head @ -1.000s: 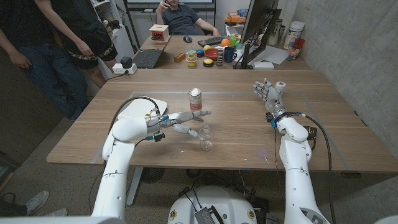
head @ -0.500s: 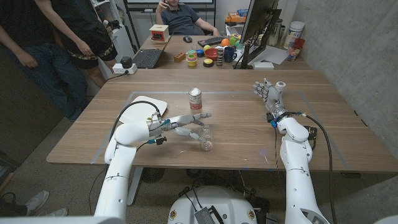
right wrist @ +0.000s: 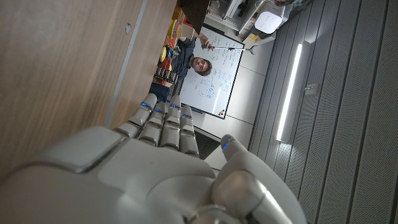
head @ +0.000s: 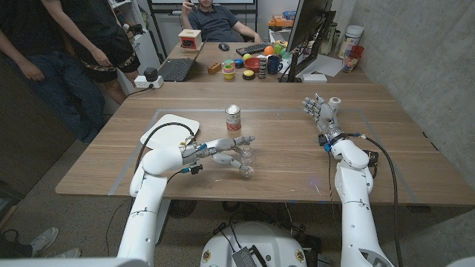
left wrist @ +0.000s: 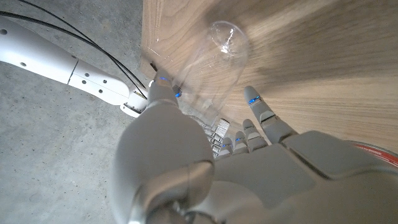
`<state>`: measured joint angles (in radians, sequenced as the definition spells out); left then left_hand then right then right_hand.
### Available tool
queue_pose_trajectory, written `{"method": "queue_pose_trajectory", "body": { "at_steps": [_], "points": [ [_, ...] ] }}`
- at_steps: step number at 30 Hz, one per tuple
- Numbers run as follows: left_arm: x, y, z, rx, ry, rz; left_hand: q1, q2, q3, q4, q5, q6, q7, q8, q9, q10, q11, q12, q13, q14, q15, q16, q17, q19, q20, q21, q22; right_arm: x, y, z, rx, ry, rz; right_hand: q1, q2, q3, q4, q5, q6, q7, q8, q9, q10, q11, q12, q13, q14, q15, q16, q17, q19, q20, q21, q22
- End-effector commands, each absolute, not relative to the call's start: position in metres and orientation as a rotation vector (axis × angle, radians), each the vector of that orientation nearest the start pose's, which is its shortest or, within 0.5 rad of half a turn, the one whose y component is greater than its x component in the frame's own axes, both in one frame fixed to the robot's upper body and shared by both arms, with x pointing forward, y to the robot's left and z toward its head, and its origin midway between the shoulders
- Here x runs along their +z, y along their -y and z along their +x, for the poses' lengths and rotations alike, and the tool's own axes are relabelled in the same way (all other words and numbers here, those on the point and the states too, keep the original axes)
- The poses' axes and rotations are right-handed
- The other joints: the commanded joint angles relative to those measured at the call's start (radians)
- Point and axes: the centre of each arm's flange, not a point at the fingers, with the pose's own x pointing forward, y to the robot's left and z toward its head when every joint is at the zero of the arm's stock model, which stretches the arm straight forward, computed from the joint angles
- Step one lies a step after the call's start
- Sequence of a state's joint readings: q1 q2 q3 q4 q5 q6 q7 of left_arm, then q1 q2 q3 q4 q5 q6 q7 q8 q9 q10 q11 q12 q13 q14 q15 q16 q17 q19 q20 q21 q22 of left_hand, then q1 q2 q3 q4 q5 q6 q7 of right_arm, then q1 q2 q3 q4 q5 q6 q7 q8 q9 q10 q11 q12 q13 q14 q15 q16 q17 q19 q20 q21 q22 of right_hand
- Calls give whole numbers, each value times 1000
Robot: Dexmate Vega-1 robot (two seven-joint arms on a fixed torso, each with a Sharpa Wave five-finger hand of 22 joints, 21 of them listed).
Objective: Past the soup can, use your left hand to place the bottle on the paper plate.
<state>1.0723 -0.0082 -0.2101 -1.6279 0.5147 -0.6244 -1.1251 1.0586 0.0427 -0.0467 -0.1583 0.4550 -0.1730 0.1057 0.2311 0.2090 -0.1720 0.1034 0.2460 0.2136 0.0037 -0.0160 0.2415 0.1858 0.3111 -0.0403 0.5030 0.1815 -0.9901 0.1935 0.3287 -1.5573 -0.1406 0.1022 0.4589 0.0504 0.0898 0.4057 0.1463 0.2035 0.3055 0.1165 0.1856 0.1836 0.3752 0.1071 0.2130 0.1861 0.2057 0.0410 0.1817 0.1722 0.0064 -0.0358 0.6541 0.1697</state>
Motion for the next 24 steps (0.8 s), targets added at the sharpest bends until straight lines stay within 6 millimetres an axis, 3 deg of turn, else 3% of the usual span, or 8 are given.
{"method": "queue_pose_trajectory", "body": {
  "at_steps": [1, 6, 8, 15, 17, 21, 23, 24],
  "points": [
    [-78, -191, 550, -764, 651, 1066, 85, 25, 19, -1, -5, -338, 10, 3, 1, -59, -16, 18, 0, 90, -59, 15, 5, 103, -30, 30, 1, -38, 277, 615, 142, 620, -12, -9, 11, -4, 2, 5, -1, 6, 7, 4, 12, 1, 9, 3, 13, 0, 6, 2, 7, -29, -5, 5],
    [-77, -193, 551, -741, 656, 1050, 164, 15, 10, 11, -43, -225, 67, 23, -2, 118, -46, 56, -9, 291, -177, 40, 6, 297, -91, 104, 3, -38, 276, 616, 141, 619, -19, -8, 11, -4, 2, 6, -2, 6, 7, 4, 12, 2, 9, 3, 15, 1, 7, 2, 7, -29, -7, 5],
    [-77, -193, 552, -742, 656, 1040, 176, 10, 5, 14, -51, -194, 81, 28, -4, 163, -52, 63, -12, 339, -201, 46, 8, 337, -100, 123, 3, -38, 276, 617, 143, 619, -15, -8, 11, -4, 2, 6, -1, 5, 7, 4, 13, 1, 9, 3, 16, 1, 6, 2, 7, -29, -8, 5],
    [-76, -193, 552, -716, 675, 1027, 226, 2, -7, 25, -77, -80, 96, 40, -5, 350, -115, 86, -18, 561, -215, 67, 10, 470, -134, 210, 8, -37, 276, 618, 142, 618, -19, -8, 11, -5, 1, 6, -1, 6, 7, 4, 12, 2, 9, 3, 16, 1, 6, 2, 9, -29, -10, 6],
    [-75, -195, 552, -690, 689, 1012, 233, -1, -13, 30, -84, -39, 95, 46, -4, 410, -146, 92, -19, 619, -217, 67, 9, 496, -139, 237, 9, -37, 276, 617, 137, 619, -18, -8, 11, -5, 1, 7, -1, 6, 7, 4, 12, 2, 9, 3, 17, 1, 6, 2, 9, -29, -11, 6],
    [-74, -196, 550, -670, 715, 985, 265, 13, -13, 37, -94, 159, 91, 95, 0, 605, -209, 111, -23, 769, -219, 62, 5, 522, -137, 283, 4, -37, 277, 617, 138, 621, -19, -8, 11, -5, 1, 7, 0, 6, 7, 4, 14, 3, 9, 3, 17, 1, 6, 2, 10, -29, -12, 6],
    [-74, -197, 550, -662, 721, 977, 279, 26, -11, 41, -97, 265, 83, 121, 2, 673, -216, 110, -25, 842, -220, 57, 3, 532, -128, 296, 1, -36, 277, 617, 137, 623, -22, -8, 11, -6, 0, 7, 0, 6, 7, 4, 15, 4, 9, 3, 17, 1, 6, 2, 10, -29, -12, 6],
    [-74, -197, 550, -665, 719, 971, 283, 39, -7, 45, -98, 332, 70, 139, 3, 701, -205, 111, -26, 860, -220, 51, 2, 535, -121, 296, -2, -36, 277, 617, 138, 622, -24, -8, 11, -6, 0, 7, 0, 6, 7, 4, 14, 3, 9, 3, 17, 1, 5, 2, 10, -29, -13, 6]
  ]
}}
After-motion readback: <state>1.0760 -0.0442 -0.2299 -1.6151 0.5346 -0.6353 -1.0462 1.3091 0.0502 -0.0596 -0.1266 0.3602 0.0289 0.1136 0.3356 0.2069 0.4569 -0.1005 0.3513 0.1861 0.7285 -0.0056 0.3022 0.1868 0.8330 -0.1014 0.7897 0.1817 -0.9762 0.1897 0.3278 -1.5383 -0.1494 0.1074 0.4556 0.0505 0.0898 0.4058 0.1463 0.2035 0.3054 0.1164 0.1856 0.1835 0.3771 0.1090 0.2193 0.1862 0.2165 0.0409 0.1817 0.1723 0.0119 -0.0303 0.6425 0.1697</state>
